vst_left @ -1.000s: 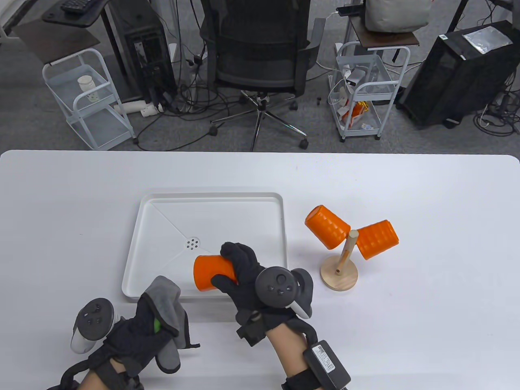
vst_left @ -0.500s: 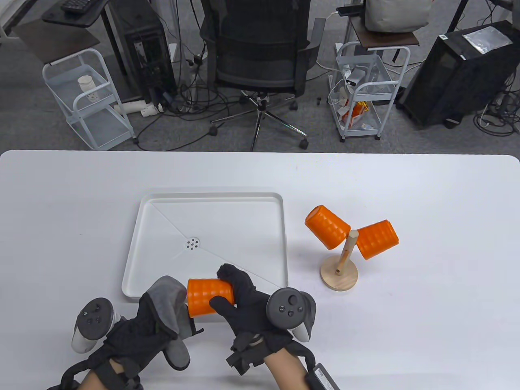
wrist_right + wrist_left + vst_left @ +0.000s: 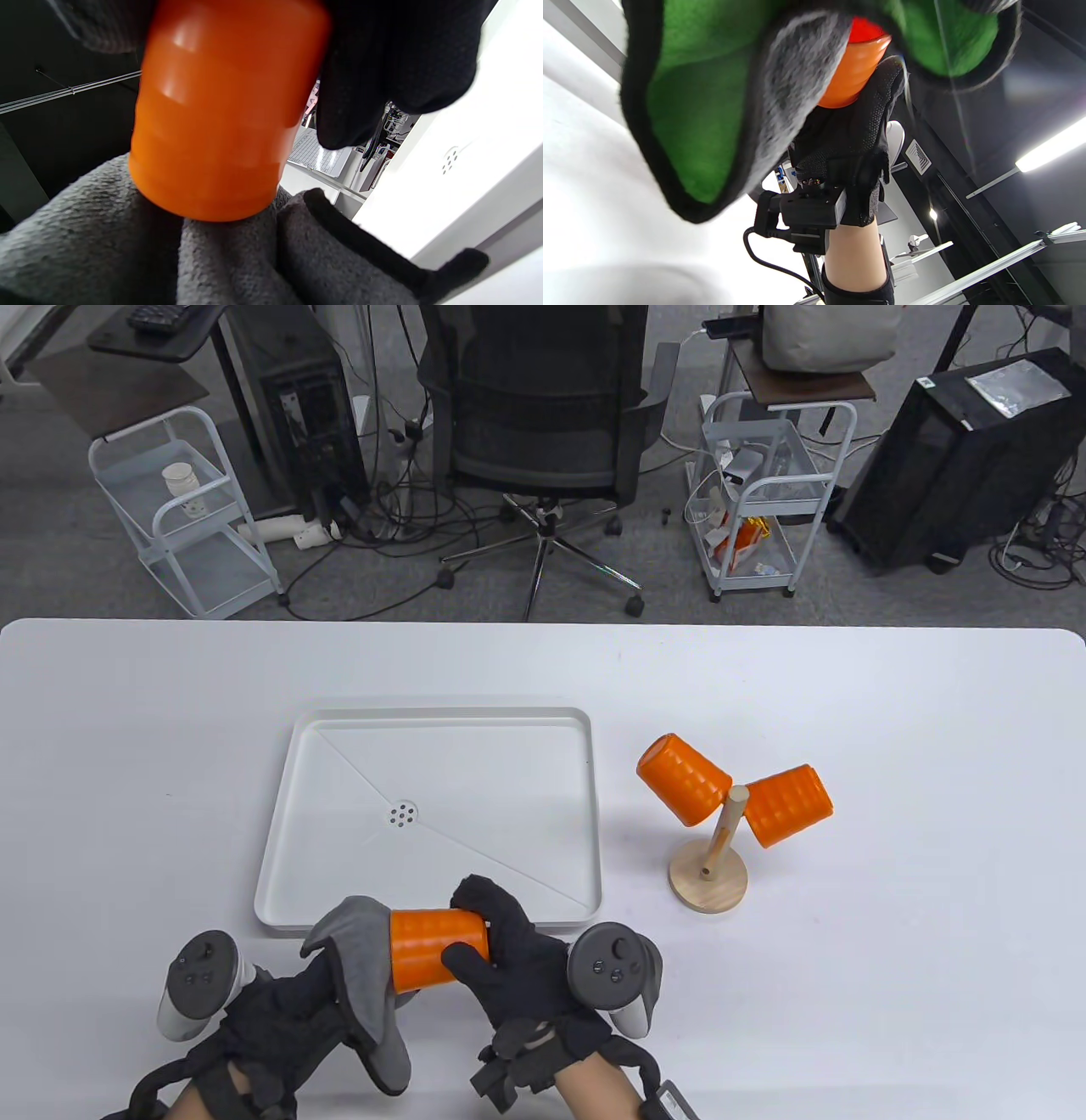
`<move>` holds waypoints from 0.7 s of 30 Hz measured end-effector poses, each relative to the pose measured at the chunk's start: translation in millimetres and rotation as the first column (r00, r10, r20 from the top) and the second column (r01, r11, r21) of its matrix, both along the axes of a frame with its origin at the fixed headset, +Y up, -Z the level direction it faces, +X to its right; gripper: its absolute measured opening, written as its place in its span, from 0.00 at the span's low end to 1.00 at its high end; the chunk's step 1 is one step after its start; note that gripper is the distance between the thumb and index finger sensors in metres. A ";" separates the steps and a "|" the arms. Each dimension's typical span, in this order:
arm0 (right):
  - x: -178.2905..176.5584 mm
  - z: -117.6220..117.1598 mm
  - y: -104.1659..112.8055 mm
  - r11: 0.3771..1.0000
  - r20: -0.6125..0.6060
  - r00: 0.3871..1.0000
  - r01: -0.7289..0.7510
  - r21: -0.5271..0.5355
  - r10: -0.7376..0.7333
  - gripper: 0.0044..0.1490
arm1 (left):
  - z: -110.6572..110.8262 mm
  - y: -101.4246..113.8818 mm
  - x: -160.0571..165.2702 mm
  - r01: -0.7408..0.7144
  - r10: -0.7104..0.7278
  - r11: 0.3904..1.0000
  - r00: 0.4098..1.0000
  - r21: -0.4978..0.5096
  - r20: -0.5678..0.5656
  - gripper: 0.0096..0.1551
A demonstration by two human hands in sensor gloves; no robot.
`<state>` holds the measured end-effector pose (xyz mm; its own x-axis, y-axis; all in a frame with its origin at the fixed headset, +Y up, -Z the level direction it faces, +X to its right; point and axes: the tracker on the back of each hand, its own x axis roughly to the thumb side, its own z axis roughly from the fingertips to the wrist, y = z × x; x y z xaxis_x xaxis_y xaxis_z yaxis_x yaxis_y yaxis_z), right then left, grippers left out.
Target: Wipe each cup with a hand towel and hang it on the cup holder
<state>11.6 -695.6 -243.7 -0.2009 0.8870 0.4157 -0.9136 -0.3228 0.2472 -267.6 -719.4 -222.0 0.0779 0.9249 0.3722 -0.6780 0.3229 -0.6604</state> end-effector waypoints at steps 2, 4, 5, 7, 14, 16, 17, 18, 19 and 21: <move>-1.4 0.6 -1.1 1.000 -0.012 1.000 0.004 -0.009 -0.004 0.50 | 0.4 -0.1 0.7 -0.006 0.006 1.000 1.000 -0.002 0.010 0.47; -3.1 1.4 -2.5 1.000 -0.025 1.000 0.004 -0.017 -0.005 0.50 | 0.6 -0.2 1.1 -0.011 0.011 1.000 1.000 -0.004 0.016 0.48; -4.3 2.1 -3.3 1.000 -0.031 0.999 0.007 -0.023 -0.008 0.50 | 0.6 -0.3 1.1 -0.012 0.012 1.000 1.000 -0.004 0.020 0.48; -5.1 2.6 -3.8 1.000 -0.036 0.999 0.006 -0.024 -0.007 0.50 | 0.8 -0.3 1.4 -0.015 0.015 1.000 1.000 -0.006 0.025 0.48; -13.3 8.5 -4.5 0.999 -0.070 0.998 -0.010 -0.035 0.008 0.50 | 2.0 0.1 4.8 0.018 -0.018 1.000 0.999 0.014 0.050 0.48; -16.0 10.6 -4.4 0.999 -0.074 0.997 -0.016 -0.036 0.013 0.50 | 2.5 0.8 5.4 0.026 -0.027 0.999 0.998 0.024 0.053 0.49; -17.6 11.8 -4.5 0.999 -0.077 0.997 -0.021 -0.037 0.018 0.50 | 2.8 1.3 5.7 0.033 -0.034 0.999 0.998 0.030 0.053 0.49; -19.2 12.7 -4.6 0.999 -0.082 0.996 -0.025 -0.037 0.022 0.50 | 2.9 1.6 6.1 0.041 -0.043 0.999 0.998 0.036 0.054 0.49; -20.4 13.5 -4.7 0.999 -0.085 0.996 -0.030 -0.038 0.027 0.50 | 3.1 1.6 6.5 0.048 -0.050 0.998 0.997 0.039 0.055 0.49; -23.7 15.2 -5.4 0.998 -0.094 0.995 -0.043 -0.038 0.039 0.50 | 3.4 1.4 8.0 0.062 -0.064 0.997 0.996 0.042 0.061 0.49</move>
